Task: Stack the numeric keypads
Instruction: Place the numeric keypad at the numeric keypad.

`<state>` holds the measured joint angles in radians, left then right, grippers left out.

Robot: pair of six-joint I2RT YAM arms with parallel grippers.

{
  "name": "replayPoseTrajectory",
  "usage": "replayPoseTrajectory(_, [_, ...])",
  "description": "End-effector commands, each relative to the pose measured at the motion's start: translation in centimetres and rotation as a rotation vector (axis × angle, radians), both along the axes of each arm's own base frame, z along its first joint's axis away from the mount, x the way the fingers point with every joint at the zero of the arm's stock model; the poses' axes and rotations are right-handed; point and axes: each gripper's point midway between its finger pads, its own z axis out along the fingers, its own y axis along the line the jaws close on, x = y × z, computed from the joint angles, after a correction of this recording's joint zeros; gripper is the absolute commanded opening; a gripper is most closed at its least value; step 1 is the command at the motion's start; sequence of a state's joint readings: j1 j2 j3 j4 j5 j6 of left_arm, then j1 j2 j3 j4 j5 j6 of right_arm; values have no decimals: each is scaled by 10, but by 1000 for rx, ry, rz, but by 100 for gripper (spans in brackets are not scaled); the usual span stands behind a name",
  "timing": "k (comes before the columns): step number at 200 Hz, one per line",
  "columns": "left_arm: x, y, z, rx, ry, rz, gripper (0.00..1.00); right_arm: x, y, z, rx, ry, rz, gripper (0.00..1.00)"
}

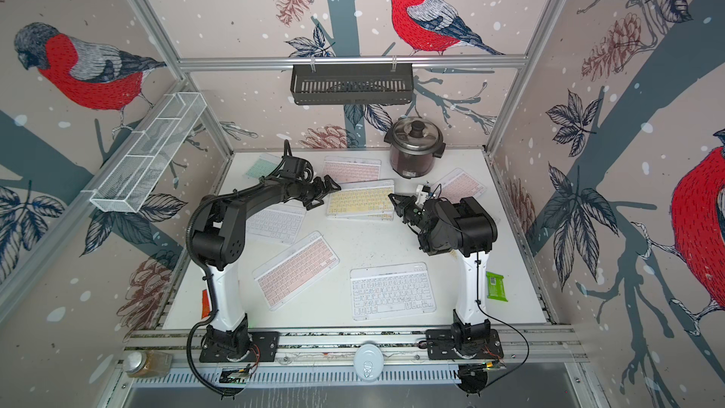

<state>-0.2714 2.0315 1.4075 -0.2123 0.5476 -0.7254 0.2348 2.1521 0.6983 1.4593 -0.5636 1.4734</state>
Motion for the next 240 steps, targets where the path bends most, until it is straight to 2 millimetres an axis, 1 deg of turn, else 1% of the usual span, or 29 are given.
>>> replayPoseTrajectory(1, [0, 1, 1, 16, -7, -9, 99, 3, -2, 9, 24, -29, -42, 2])
replayPoseTrajectory(16, [-1, 2, 0, 18, -5, -10, 99, 4, 1, 3, 17, -8, -40, 2])
replayPoseTrajectory(27, [-2, 2, -2, 18, -3, -12, 99, 4, 5, 2, 16, -10, -27, 2])
replayPoseTrajectory(41, [-4, 1, -2, 16, -1, -15, 99, 3, 4, -2, 12, -1, -40, 2])
replayPoseTrajectory(58, [-4, 1, -3, 15, 1, -17, 98, 3, 3, -7, -4, 10, -40, 6])
replayPoseTrajectory(76, [-5, 1, -3, 12, 1, -18, 99, 4, 3, -12, -22, 18, -39, 18])
replayPoseTrajectory(94, [-6, 0, -2, 11, -1, -21, 99, 3, 2, -16, -33, 24, -37, 20])
replayPoseTrajectory(105, [-7, 0, -3, 12, 1, -21, 98, 4, 1, -17, -42, 27, -38, 24])
replayPoseTrajectory(117, [-8, 0, -3, 10, 1, -22, 99, 3, 1, -17, -54, 22, -37, 35])
replayPoseTrajectory(147, [-10, -5, -2, 9, -1, -34, 98, 7, 2, -17, -106, 26, -26, 54])
replayPoseTrajectory(163, [-12, -6, 0, 9, -2, -38, 98, 10, -1, -16, -152, 28, -35, 61])
replayPoseTrajectory(180, [-14, -6, 2, 12, -3, -43, 98, 13, -3, -17, -206, 38, -33, 66])
replayPoseTrajectory(188, [-15, -6, 3, 16, -6, -44, 98, 14, -5, -15, -230, 38, -42, 70])
replayPoseTrajectory(196, [-16, -5, 5, 22, -9, -45, 98, 14, -6, -17, -257, 55, -43, 75])
replayPoseTrajectory(222, [-17, 0, 8, 49, -14, -42, 99, 15, -10, -19, -320, 75, -52, 81])
replayPoseTrajectory(240, [-19, 2, 9, 62, -15, -46, 98, 15, -7, -25, -367, 97, -31, 84])
